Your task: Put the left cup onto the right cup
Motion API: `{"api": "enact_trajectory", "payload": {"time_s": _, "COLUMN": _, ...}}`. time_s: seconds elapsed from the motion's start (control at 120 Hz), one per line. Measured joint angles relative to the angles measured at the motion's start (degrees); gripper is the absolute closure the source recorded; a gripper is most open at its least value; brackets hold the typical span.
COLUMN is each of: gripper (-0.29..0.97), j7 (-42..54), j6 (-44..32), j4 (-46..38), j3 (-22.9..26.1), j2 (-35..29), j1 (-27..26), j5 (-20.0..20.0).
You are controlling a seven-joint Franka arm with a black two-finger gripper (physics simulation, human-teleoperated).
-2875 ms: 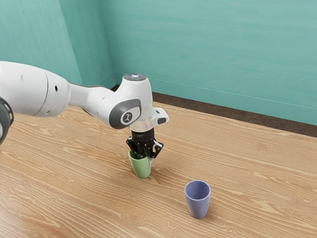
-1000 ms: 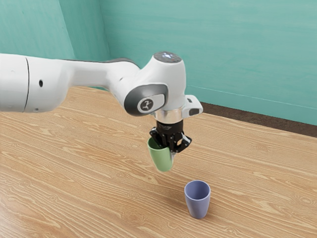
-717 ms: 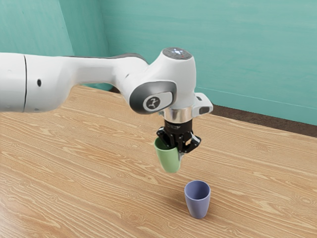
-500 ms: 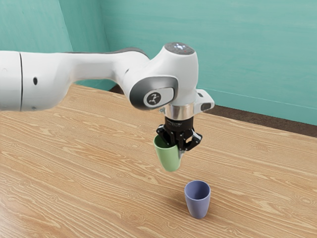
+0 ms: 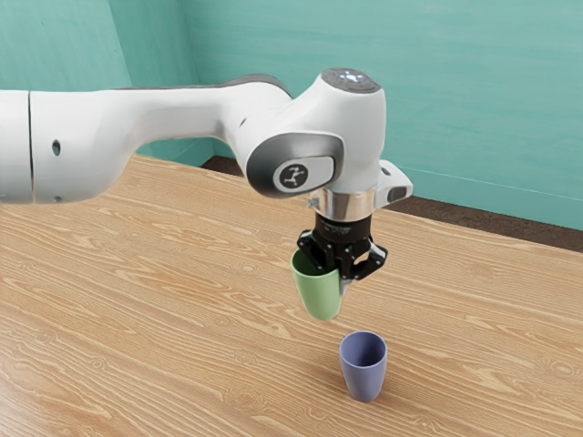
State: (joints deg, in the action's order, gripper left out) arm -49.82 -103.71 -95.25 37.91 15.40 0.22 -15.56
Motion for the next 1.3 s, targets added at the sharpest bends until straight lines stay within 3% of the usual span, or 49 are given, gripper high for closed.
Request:
{"api": "enact_trajectory", "payload": {"time_s": 0.475, "gripper": 0.78, "j7": -5.1, "j6": 0.4, "j4": 0.1, "j3": 1.8, "j2": 1.2, "j1": 0.0, "j5": -0.1}}
{"api": "enact_trajectory", "payload": {"time_s": 0.75, "gripper": 0.78, "j7": -7.1, "j6": 0.6, "j4": 4.6, "j3": 1.9, "j2": 5.3, "j1": -1.3, "j5": -2.1}}
{"api": "enact_trajectory", "payload": {"time_s": 1.3, "gripper": 0.78, "j7": -11.6, "j6": 0.3, "j4": 4.8, "j3": 3.2, "j2": 7.0, "j1": -3.1, "j5": -4.5}}
